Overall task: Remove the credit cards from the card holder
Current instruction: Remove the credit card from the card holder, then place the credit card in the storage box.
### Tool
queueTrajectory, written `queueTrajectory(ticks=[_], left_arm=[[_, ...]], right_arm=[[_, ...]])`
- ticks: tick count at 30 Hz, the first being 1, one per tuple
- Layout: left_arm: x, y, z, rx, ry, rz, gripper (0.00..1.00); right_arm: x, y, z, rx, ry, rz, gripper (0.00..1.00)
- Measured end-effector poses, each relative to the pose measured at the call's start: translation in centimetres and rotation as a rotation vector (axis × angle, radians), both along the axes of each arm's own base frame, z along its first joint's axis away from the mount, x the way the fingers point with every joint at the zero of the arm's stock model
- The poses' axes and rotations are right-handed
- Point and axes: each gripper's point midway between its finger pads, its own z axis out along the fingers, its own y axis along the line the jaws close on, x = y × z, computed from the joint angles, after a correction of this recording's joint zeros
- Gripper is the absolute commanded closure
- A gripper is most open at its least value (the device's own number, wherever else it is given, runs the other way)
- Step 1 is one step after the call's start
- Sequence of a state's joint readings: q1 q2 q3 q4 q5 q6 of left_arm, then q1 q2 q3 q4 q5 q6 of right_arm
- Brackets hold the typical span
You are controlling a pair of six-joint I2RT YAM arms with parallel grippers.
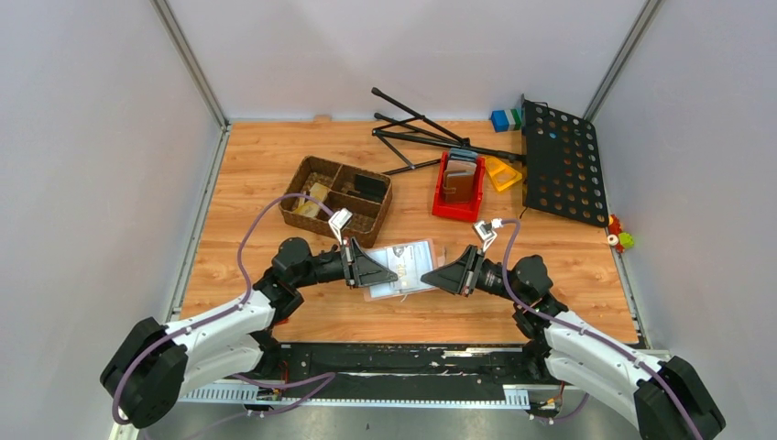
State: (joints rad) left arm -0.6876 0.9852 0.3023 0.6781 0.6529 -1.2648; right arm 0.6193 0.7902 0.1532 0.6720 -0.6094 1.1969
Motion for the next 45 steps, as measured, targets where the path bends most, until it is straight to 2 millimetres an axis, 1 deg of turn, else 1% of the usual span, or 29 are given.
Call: queueTrajectory(ticks=[2,9,13,18,22,24,26,29,32,35,42,45], left_arm=[[0.1,0.2,-0.2,0.01,-0.002,0.006,1.0],[0.7,1.2,-0.8,0.058,-0.008,0.037,1.0],[1.5,2.1,-1.3,0.11,-0.021,0.074,1.0],[3.7,3.7,-2.2,0.219,-0.038,0.17,1.0],[5.6,5.1,-2.6,0.35,-0.071,0.256,1.0],[6.9,5.9,-2.7,0.432,-0.101,0.309,1.0],[8.7,7.0,-2.5,0.53,-0.133,0.384,1.0],[10.8,8.4,-2.6,0.617,-0.149,0.491,1.0],[12.3,9.6,-3.6,0.649,-0.114,0.599,1.0],[13.1,10.2,-4.6,0.637,-0.05,0.681,0.95],[15.5,10.8,-7.4,0.67,0.086,0.804,0.94],[16.2,10.8,-7.8,0.663,0.11,0.84,0.94]], right_arm=[[0.0,0.0,-0.1,0.0,0.003,-0.004,0.95],[0.4,-0.4,-0.3,-0.007,0.013,-0.038,1.0],[1.1,-1.1,-1.3,-0.049,0.034,-0.106,1.0],[1.9,-2.6,-3.1,-0.132,0.049,-0.212,1.0],[2.5,-3.8,-4.5,-0.216,0.046,-0.286,1.0],[2.7,-4.3,-4.9,-0.262,0.039,-0.313,1.0],[3.0,-4.8,-5.2,-0.31,0.027,-0.335,1.0],[3.4,-5.3,-5.0,-0.367,-0.004,-0.356,1.0],[3.7,-5.7,-4.3,-0.421,-0.051,-0.365,1.0],[3.9,-6.0,-3.7,-0.455,-0.092,-0.37,1.0],[4.0,-6.8,-3.5,-0.502,-0.164,-0.387,1.0],[4.0,-7.1,-3.3,-0.512,-0.191,-0.393,1.0]])
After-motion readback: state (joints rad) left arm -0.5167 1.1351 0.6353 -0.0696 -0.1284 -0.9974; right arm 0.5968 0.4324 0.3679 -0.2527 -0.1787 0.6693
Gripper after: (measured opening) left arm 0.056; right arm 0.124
